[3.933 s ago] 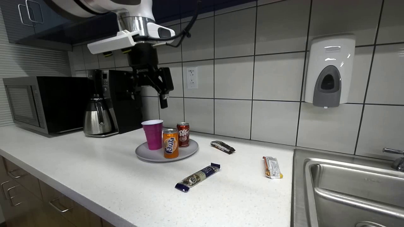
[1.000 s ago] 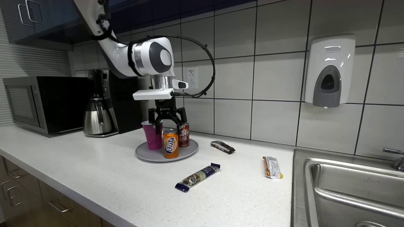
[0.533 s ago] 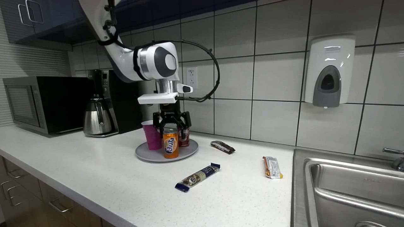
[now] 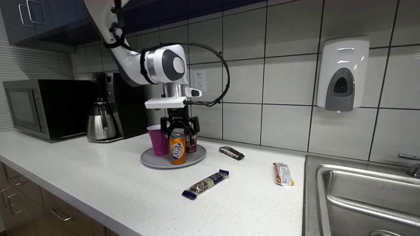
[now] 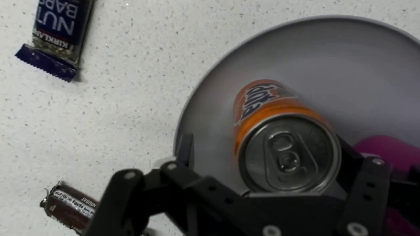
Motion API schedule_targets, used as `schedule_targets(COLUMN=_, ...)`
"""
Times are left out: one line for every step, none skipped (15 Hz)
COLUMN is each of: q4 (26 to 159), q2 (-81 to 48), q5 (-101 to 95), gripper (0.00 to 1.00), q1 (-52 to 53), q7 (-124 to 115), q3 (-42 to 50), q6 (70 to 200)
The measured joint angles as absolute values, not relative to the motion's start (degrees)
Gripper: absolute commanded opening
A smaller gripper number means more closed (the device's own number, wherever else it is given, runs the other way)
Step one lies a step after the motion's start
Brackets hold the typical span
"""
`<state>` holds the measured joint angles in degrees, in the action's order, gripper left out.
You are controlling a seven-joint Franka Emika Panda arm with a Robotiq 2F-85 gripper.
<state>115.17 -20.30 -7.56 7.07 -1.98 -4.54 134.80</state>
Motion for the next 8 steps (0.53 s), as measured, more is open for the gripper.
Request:
schedule_targets(q4=115.1, q2=-20.3, q5=-7.6, gripper=0.58, q1=7.1, q7=-2.0, q3=-4.6, q6=134.8)
schedule_targets(q4=115.1, q2=-20.3, q5=-7.6, gripper=0.51, q1=7.1, q7=-2.0, q3=-4.6, q6=134.8)
schedule_targets(q4=115.1, q2=-20.3, q5=-7.6, gripper=0.42, q1=7.1, q7=-2.0, q3=-4.6, q6=134.8)
schedule_targets(q4=115.1, q2=-20.3, q5=-7.5, gripper=0.38, q1=7.1, q7=-2.0, q3=-4.6, q6=134.8)
schedule_targets(q4=115.1, q2=-20.3, q5=-7.5, gripper=0.38, q1=7.1, q7=-2.0, q3=-4.6, q6=134.7)
schedule_targets(q4=115.1, q2=-20.3, q5=-7.5, gripper=0.38, q1=7.2, q7=-2.0, q3=-4.6, q6=134.7)
schedule_targets(q4=115.1, q2=-20.3, q5=-7.5, gripper=0.38, q1=7.3, q7=-2.0, q3=-4.6, q6=134.7)
schedule_targets(q4=115.1, q2=-20.3, q5=-7.5, gripper=0.38, q1=7.4, q7=-2.0, q3=-4.6, q6=134.7)
